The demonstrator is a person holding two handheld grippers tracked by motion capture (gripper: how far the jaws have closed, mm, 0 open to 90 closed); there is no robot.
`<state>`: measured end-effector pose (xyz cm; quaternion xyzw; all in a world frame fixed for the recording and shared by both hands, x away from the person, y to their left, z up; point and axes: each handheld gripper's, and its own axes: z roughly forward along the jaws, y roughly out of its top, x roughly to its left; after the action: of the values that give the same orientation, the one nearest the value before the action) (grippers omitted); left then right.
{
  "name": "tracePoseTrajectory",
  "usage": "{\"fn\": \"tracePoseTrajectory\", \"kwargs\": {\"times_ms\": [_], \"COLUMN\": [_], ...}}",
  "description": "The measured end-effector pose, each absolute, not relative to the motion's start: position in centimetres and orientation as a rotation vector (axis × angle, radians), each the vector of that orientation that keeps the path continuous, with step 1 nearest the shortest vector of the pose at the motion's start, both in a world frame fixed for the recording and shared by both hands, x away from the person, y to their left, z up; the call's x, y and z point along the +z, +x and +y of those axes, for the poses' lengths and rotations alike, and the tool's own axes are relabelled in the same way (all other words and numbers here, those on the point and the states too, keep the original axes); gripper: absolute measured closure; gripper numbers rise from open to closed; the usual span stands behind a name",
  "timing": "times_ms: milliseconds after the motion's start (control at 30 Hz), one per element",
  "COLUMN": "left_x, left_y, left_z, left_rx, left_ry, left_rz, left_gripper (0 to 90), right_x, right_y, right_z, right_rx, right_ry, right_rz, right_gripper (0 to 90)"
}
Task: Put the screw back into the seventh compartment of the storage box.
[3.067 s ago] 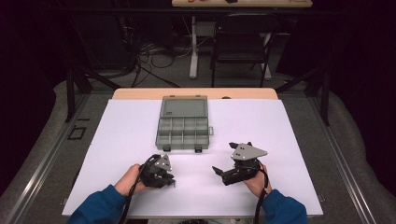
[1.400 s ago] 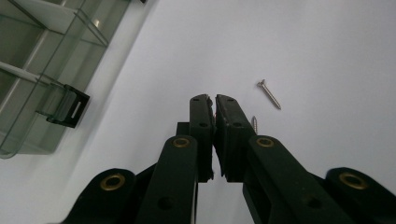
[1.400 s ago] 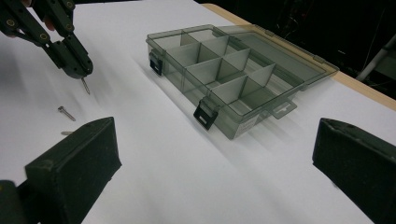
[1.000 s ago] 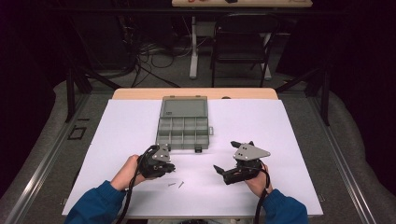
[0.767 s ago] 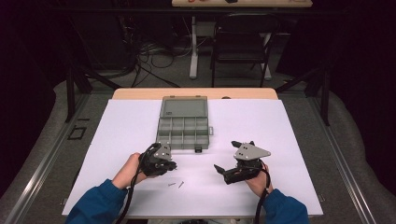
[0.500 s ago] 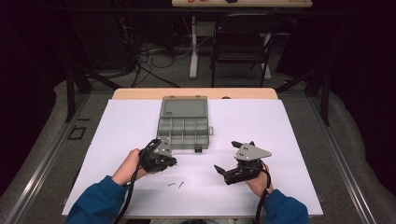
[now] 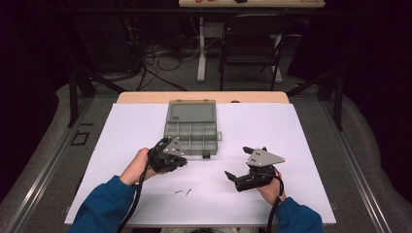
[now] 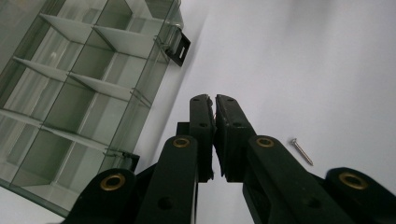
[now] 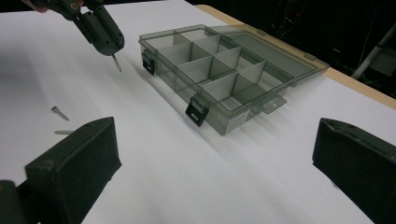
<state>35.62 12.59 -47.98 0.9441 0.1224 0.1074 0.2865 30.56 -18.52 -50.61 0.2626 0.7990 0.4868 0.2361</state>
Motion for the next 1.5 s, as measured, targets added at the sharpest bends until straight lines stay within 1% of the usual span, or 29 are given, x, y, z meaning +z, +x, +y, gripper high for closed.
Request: {"fn": "tracePoseTrajectory", "kwargs": {"times_ms": [200,867,1233,1500], "left_x": [-47.7,-46.3,-44.9,-44.5], "left_y": [35.8,37.0,38.5,39.7], "left_z": [12.2,10.8,9.7,9.4], "left_rx": [0.321,0.342,0.386,0.405], "left_ry": [2.528,2.540,2.559,2.568], "left_rz": [0.320,0.319,0.310,0.335], "left_gripper": [86.3,86.2,86.2,86.2], "right_x": [-50.5,-50.5,-50.6,-50.5], "right_y": [30.4,30.7,30.6,30.6], "right_z": [-18.3,-18.1,-18.1,-18.2], "right_rx": [1.331,1.334,1.352,1.357], "right_ry": [0.712,0.709,0.693,0.693], "right_rz": [2.181,2.191,2.186,2.177], "right_gripper": [0.0,0.0,0.0,0.0]}}
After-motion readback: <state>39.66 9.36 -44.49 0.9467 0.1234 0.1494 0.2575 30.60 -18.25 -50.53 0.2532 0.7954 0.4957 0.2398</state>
